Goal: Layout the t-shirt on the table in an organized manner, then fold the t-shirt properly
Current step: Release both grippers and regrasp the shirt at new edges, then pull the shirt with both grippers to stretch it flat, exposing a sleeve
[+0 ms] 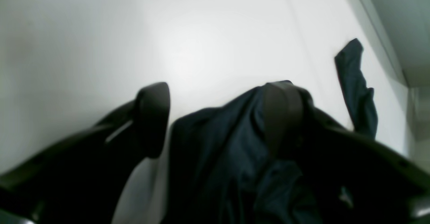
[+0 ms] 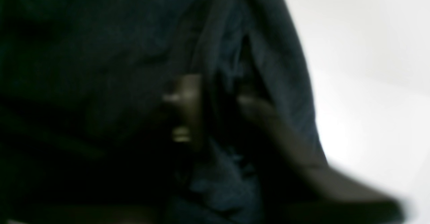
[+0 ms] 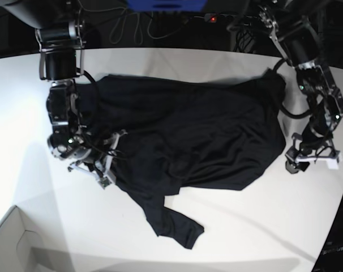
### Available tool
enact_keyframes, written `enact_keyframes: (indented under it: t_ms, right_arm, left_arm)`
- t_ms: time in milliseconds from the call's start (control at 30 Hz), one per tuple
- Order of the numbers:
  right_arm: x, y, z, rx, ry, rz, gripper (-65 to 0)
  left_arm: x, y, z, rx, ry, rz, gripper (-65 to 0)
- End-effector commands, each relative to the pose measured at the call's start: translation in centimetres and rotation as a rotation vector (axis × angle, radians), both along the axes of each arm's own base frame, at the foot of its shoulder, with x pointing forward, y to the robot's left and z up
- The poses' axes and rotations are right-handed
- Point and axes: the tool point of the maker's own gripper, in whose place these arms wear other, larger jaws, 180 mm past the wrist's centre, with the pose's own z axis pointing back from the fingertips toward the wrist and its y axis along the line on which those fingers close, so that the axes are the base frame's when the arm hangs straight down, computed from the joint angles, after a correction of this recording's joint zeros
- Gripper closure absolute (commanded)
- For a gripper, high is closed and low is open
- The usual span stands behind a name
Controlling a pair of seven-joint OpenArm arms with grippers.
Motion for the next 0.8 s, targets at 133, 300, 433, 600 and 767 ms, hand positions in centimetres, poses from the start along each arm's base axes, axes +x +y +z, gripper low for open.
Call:
enact_keyframes:
  t_ms: [133, 300, 433, 600, 767]
  right_arm:
    - [1.5, -1.9, 5.3, -0.009, -0.181, -0.021, 0.0]
    - [1.2, -5.0, 10.8, -0.024, -0.342, -0.109, 0.0]
    - [0.8, -8.4, 13.4, -0.011, -0.42, -0.23, 0.0]
    - [-0.8, -13.5, 14.2, 0.038, -0.455, -0.441, 0.0]
    - [-3.0, -15.5, 11.5, 0.029, -0.388, -0.507, 0.0]
  left_arm:
    - [3.0, 0.0, 1.2, -0.046, -0.044, 0.004, -42.3]
    - [6.2, -4.1, 0.4, -0.041, -0.012, -0.111, -42.3]
    - [9.0, -8.9, 1.4, 0.085, -0.092, -0.224, -42.3]
    - [10.9, -16.6, 2.8, 0.25, -0.212, -0.427, -42.3]
    - [11.4, -20.5, 0.6, 0.441, -0.211, -0.565, -42.3]
